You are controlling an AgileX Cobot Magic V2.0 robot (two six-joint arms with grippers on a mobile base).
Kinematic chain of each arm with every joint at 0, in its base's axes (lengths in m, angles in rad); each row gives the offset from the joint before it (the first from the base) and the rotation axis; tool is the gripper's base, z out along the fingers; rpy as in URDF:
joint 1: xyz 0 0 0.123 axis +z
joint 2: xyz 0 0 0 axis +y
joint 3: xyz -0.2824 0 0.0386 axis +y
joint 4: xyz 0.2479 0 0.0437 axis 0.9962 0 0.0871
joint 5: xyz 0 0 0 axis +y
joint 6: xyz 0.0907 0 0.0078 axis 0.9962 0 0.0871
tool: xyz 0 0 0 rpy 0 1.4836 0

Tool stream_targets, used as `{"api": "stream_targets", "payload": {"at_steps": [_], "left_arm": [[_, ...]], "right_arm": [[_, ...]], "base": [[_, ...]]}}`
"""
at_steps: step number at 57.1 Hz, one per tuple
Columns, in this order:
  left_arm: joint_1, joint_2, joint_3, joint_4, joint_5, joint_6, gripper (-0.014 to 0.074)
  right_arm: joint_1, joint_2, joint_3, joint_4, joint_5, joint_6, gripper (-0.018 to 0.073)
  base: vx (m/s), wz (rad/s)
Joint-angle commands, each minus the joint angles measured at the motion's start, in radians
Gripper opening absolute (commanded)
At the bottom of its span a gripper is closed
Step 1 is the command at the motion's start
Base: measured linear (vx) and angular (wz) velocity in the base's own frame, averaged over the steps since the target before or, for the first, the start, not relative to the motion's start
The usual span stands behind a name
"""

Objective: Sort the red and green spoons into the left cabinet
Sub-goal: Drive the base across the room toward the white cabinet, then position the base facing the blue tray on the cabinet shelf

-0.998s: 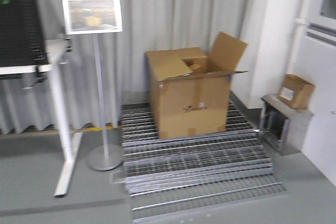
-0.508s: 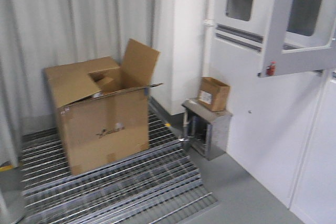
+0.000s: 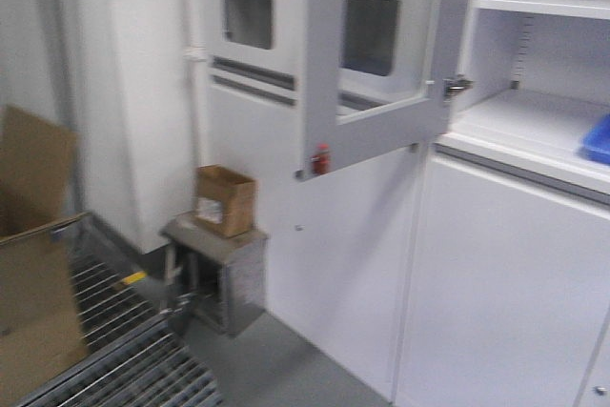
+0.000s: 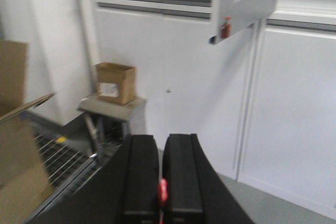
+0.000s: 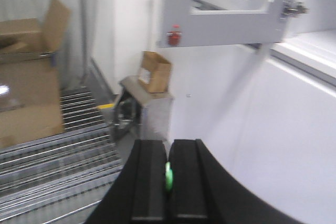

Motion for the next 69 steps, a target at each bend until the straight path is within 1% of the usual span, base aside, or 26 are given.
{"api": "stream_targets", "payload": {"at_steps": [1,19,32,45,69], "left_arm": [[-0.008,-0.001,-0.028,-0.023,-0.058,-0.009,-0.0001],[-0.008,-0.001,-0.028,-0.023,-0.063,-0.009,-0.0001],[-0.008,-0.001,-0.028,-0.023,-0.062,-0.009,-0.0001],[-0.008,-0.001,-0.028,-0.023,-0.062,-0.009,-0.0001],[-0.008,-0.001,-0.028,-0.023,-0.062,-0.009,-0.0001]], "right_arm": [[-0.004,0.006,-0.028,0.023,-0.067,-0.011,-0.0003],[-0.004,0.006,-0.028,0.023,-0.067,-0.011,-0.0003],[-0.004,0.006,-0.028,0.023,-0.067,-0.013,-0.0003],[-0.004,0.006,-0.028,0.023,-0.067,-0.013,-0.0003],[-0.004,0.006,-0.028,0.023,-0.067,-0.014,-0.0003]], "base": [[0.41,-0.69],[0.39,-0.72],[0.38,-0.52],[0.39,-0.36],[0.38,-0.21]]}}
